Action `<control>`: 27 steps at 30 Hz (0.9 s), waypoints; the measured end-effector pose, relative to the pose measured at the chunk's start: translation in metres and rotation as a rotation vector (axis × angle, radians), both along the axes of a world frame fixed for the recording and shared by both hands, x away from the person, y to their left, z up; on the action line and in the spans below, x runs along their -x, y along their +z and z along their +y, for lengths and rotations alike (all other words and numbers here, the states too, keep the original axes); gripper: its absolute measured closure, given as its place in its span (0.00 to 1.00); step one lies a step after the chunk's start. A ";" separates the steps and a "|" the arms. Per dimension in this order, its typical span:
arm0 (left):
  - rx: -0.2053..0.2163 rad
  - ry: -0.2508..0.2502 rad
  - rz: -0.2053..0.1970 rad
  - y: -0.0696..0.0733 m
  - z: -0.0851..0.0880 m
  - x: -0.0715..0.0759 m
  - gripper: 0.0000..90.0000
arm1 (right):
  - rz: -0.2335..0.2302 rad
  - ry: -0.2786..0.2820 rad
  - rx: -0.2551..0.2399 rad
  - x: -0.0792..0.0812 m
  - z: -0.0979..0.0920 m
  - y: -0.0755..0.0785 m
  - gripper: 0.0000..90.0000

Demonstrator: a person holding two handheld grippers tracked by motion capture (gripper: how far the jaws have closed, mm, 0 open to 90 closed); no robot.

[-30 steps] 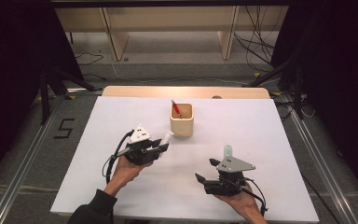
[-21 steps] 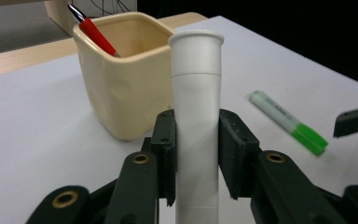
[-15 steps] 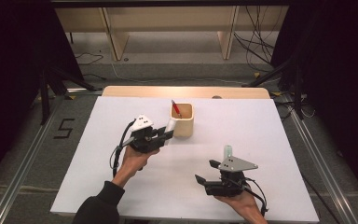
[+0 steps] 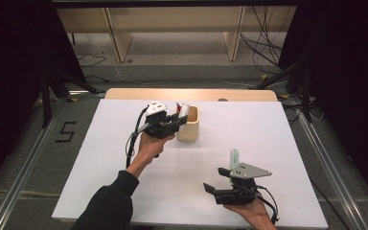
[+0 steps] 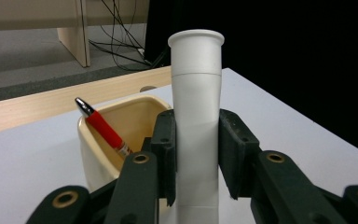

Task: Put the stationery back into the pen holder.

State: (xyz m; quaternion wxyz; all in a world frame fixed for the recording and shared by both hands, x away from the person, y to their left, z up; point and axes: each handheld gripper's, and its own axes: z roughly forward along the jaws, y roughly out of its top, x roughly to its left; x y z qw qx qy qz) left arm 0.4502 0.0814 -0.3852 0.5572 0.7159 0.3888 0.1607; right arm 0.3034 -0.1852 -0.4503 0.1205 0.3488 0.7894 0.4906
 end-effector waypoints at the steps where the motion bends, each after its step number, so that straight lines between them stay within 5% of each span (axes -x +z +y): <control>1: -0.006 0.002 -0.005 0.002 -0.002 -0.003 0.77 | 0.000 0.002 0.002 0.000 0.000 0.000 0.27; 10: -0.023 0.015 -0.021 0.009 -0.013 -0.020 0.77 | 0.007 0.012 0.006 0.002 0.000 -0.001 0.27; 27: -0.023 0.096 -0.011 -0.002 -0.023 -0.046 0.77 | 0.002 0.033 0.003 0.003 0.003 -0.001 0.26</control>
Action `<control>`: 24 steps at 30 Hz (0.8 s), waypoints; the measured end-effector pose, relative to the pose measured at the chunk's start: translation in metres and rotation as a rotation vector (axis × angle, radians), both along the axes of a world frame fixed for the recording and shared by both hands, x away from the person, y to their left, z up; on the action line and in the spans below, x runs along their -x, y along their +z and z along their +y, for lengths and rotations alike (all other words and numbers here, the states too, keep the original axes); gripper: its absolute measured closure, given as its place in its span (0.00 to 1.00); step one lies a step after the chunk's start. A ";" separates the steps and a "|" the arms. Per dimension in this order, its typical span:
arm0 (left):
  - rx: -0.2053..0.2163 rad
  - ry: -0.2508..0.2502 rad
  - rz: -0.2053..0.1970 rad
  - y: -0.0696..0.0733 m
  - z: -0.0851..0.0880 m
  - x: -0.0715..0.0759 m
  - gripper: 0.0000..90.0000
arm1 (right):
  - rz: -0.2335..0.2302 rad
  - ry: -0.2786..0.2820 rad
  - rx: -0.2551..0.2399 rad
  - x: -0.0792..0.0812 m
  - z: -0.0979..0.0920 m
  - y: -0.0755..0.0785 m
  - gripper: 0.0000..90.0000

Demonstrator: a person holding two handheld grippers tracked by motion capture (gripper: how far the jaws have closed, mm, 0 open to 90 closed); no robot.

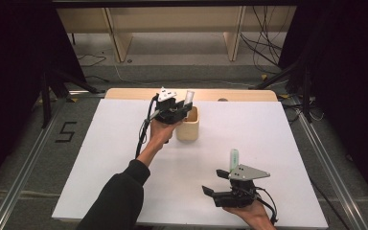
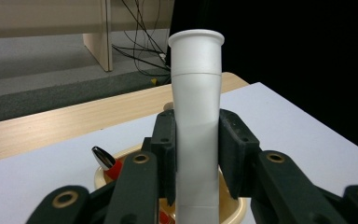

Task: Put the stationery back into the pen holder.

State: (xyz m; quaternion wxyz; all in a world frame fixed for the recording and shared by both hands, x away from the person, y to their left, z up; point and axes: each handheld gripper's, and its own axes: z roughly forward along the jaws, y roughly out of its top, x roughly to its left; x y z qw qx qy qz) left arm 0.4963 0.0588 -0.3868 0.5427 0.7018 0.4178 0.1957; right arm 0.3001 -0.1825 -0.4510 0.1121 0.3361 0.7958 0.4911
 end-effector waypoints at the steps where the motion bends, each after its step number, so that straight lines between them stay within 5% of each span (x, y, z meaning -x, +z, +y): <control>1: -0.005 0.000 0.000 0.000 0.000 -0.001 0.77 | 0.000 0.002 0.000 0.000 0.000 0.000 0.26; 24: -0.058 0.021 0.019 -0.013 -0.007 -0.010 0.77 | -0.004 0.014 0.004 0.001 0.002 0.000 0.26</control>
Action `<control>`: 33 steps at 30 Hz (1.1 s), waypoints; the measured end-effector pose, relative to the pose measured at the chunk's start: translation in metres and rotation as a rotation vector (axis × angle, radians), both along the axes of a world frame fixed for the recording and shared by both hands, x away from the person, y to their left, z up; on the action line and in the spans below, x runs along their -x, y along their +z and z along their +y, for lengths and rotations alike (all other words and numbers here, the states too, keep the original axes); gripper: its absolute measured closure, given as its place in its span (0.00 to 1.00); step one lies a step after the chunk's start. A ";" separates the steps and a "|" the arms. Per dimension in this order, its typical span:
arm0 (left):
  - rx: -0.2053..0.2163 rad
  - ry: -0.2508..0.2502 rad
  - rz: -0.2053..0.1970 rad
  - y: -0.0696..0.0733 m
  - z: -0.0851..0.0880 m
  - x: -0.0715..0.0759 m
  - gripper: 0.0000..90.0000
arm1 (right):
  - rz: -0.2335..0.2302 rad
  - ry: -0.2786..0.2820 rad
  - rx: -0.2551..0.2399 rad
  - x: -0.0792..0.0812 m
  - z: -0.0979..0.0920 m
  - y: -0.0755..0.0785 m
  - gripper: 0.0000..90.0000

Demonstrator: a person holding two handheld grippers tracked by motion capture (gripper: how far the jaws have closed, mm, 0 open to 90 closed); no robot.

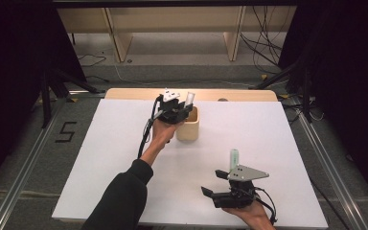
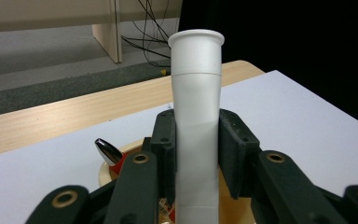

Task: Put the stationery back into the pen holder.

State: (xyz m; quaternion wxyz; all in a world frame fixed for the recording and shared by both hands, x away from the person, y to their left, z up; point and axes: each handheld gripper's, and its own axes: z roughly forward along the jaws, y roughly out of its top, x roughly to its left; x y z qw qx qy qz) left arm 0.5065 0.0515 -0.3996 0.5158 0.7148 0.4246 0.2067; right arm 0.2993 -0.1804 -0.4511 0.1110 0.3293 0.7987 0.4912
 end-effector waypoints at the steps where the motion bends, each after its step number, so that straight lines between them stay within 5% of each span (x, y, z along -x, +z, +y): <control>1: 0.001 0.001 0.003 -0.001 -0.001 0.000 0.77 | 0.001 0.000 0.001 0.000 0.000 0.000 0.26; 12: -0.019 -0.013 0.035 -0.002 -0.001 0.001 0.75 | 0.001 0.010 0.003 0.001 0.001 0.000 0.27; 15: 0.006 -0.022 0.053 0.005 -0.001 0.005 0.57 | 0.003 0.007 -0.003 0.001 0.001 0.001 0.27; 19: 0.005 -0.047 0.083 0.015 0.004 0.014 0.42 | -0.002 0.005 -0.003 0.000 -0.001 0.002 0.27; 26: -0.002 -0.107 0.111 0.028 0.021 0.033 0.37 | -0.007 -0.015 -0.004 -0.001 -0.004 0.004 0.27; 33: -0.011 -0.157 0.143 0.022 0.042 0.055 0.34 | -0.022 -0.051 -0.009 -0.003 -0.012 0.009 0.27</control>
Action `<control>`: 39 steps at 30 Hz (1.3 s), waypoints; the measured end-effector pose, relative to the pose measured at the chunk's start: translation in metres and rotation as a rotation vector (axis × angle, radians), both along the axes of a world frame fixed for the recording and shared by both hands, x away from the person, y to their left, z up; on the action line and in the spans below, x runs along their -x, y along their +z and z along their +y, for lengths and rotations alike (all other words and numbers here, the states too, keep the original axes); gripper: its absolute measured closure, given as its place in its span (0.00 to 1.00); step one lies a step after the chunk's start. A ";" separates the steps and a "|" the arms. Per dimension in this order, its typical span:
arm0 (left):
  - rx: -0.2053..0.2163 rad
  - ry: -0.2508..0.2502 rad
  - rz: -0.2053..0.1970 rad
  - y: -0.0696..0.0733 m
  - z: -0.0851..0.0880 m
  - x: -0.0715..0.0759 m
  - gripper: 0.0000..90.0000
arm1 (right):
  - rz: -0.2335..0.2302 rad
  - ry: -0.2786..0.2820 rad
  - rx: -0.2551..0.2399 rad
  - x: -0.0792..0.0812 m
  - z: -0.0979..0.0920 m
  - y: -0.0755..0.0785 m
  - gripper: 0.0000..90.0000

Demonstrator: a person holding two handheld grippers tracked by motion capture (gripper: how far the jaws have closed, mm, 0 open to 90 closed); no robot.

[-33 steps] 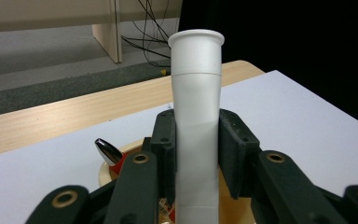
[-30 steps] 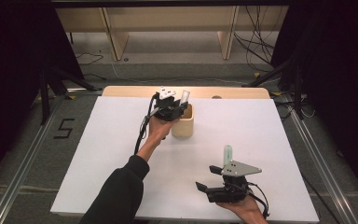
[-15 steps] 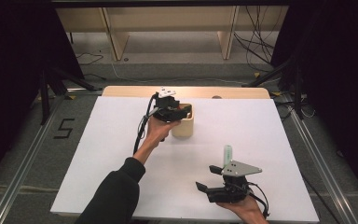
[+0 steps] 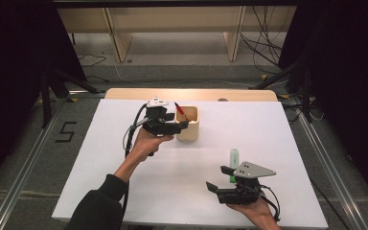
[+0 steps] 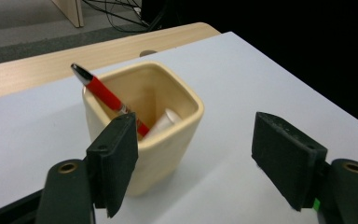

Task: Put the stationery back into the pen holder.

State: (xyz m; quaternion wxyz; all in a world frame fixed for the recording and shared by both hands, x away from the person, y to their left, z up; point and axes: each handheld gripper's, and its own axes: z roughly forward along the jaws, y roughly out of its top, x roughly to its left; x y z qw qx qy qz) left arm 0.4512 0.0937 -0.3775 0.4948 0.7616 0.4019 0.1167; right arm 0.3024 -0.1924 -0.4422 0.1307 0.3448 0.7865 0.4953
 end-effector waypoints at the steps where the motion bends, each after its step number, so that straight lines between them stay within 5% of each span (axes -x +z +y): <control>1: 0.003 -0.003 0.004 -0.002 0.003 0.004 0.34 | -0.003 -0.004 -0.004 -0.001 -0.002 0.001 0.27; 4: -0.019 -0.023 0.031 -0.009 0.011 0.015 0.34 | -0.007 -0.027 0.002 -0.002 -0.006 0.002 0.27; 7: 0.005 -0.027 0.042 -0.017 0.021 0.026 0.33 | -0.011 -0.048 0.001 -0.003 -0.010 0.004 0.27; 11: -0.044 -0.013 0.009 -0.028 0.032 0.041 0.32 | -0.016 -0.068 -0.006 -0.005 -0.016 0.005 0.27; 22: -0.061 -0.042 -0.002 -0.051 0.051 0.073 0.30 | -0.022 -0.143 0.003 -0.011 -0.032 0.005 0.31; 30: -0.039 -0.050 -0.015 -0.066 0.058 0.098 0.30 | -0.009 -0.166 0.018 -0.012 -0.035 0.001 0.43; 39: -0.015 -0.048 -0.063 -0.072 0.063 0.122 0.30 | 0.006 -0.167 0.056 -0.014 -0.033 -0.008 0.67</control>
